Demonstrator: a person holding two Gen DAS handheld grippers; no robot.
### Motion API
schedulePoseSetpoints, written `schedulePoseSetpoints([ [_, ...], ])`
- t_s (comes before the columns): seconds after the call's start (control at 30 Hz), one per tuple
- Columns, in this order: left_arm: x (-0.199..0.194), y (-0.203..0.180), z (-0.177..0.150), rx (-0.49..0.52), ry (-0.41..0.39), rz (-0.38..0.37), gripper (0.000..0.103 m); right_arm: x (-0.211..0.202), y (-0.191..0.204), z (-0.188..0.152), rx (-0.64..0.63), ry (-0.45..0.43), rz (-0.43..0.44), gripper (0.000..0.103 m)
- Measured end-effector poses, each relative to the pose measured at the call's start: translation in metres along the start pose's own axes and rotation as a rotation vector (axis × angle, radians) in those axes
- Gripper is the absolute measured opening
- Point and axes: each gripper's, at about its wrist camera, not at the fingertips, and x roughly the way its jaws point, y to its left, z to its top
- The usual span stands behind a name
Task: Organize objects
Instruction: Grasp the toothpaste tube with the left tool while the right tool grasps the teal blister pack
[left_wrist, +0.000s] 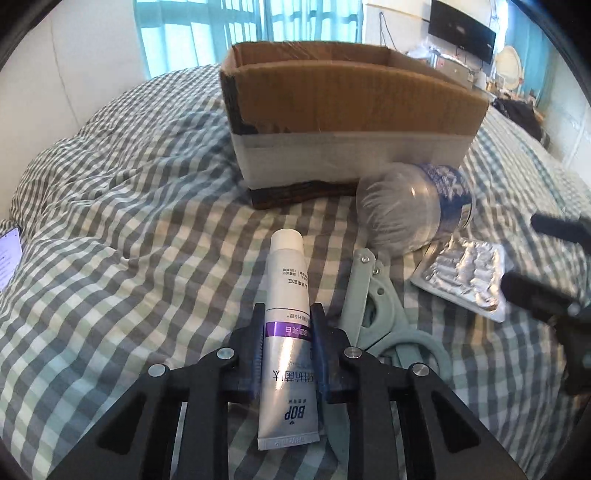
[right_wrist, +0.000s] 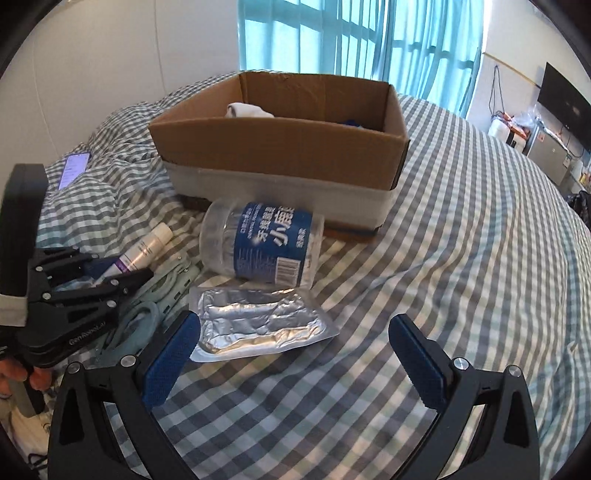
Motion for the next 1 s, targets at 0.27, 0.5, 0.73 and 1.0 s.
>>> schedulePoseSetpoints([
  [0.27,-0.022,0.017,0.011,-0.053,-0.072,-0.007,0.023,0.019,0.016,-0.002,0.064,0.065,0.018,0.102],
  [0.5,-0.016,0.018,0.008,-0.071,-0.049,-0.029,0.023,0.040,0.029,0.005,0.090,0.095,-0.037,0.102],
  [0.73,-0.014,0.024,0.006,-0.080,-0.050,-0.048,0.023,0.039,0.032,0.001,0.067,0.091,-0.080,0.101],
  [1.0,-0.015,0.025,0.005,-0.075,-0.056,-0.049,0.023,0.021,0.035,-0.001,0.032,0.059,-0.106,0.092],
])
